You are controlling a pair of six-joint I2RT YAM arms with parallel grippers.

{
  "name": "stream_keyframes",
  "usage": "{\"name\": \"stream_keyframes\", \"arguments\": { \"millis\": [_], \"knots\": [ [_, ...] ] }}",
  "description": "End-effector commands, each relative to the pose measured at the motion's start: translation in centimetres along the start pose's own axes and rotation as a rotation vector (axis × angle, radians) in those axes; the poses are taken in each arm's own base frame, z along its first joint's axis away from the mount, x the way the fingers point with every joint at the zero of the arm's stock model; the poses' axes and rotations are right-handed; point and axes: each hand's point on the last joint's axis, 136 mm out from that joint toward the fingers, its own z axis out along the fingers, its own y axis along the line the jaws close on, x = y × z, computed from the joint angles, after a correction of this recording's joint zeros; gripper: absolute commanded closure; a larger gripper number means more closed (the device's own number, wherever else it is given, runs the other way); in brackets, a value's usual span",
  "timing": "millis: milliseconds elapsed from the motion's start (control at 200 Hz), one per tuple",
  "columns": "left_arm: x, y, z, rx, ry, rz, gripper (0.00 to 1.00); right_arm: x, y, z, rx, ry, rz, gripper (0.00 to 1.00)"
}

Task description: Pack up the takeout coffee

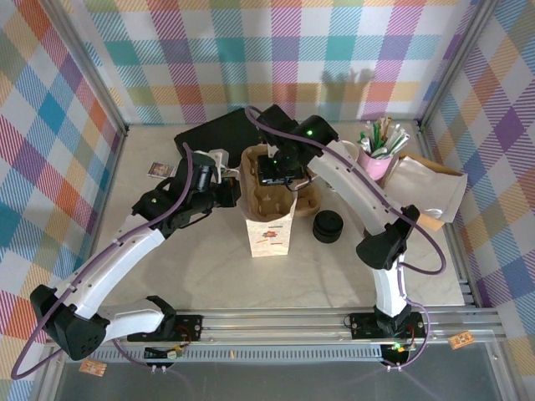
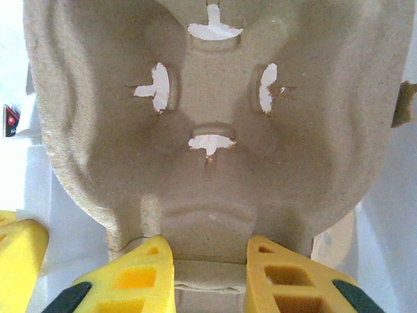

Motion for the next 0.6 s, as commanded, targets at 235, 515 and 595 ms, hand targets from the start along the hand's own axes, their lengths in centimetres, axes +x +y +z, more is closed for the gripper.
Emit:
{"name": "stream_keyframes", "arguments": {
  "millis": [235, 515, 595],
  "knots": [
    [-0.4, -0.1, 0.0, 0.009, -0.029, -0.016, 1.0, 1.2, 0.0, 2.1, 0.067, 0.028, -0.055, 0.8],
    [-0.7, 0.2, -0.3, -0.01, -0.045, -0.025, 1.0, 2.8, -1.5, 2.6, 0.109, 0.042, -0.012, 0.8],
    [-0.6, 0.2, -0.1, -0.012, -0.042, -0.026, 1.0, 3.2, -1.4, 3.2, 0.1, 0.059, -0.003, 0.8]
  ]
}}
